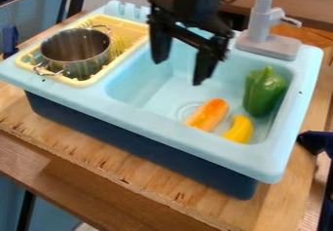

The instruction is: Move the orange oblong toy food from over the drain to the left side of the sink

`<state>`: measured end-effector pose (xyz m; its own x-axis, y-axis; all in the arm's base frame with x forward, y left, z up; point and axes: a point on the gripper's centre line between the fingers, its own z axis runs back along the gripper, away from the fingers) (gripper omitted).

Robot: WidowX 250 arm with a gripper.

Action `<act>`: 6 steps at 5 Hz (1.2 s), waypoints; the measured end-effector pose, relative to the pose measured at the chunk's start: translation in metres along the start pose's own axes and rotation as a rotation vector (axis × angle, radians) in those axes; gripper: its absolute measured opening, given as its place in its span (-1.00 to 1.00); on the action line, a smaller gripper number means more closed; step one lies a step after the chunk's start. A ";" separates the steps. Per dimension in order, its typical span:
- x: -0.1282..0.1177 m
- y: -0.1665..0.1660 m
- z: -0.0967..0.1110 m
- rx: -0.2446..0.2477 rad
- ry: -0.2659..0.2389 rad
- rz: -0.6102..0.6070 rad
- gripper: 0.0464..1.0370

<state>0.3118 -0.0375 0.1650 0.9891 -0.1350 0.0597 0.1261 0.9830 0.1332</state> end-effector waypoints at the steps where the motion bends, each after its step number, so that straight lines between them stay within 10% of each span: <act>1: -0.008 0.020 -0.007 -0.034 -0.012 0.092 0.93; 6: 0.018 -0.012 -0.050 -0.178 0.020 0.071 0.93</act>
<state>0.3321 -0.0457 0.1147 0.9970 -0.0642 0.0425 0.0662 0.9966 -0.0482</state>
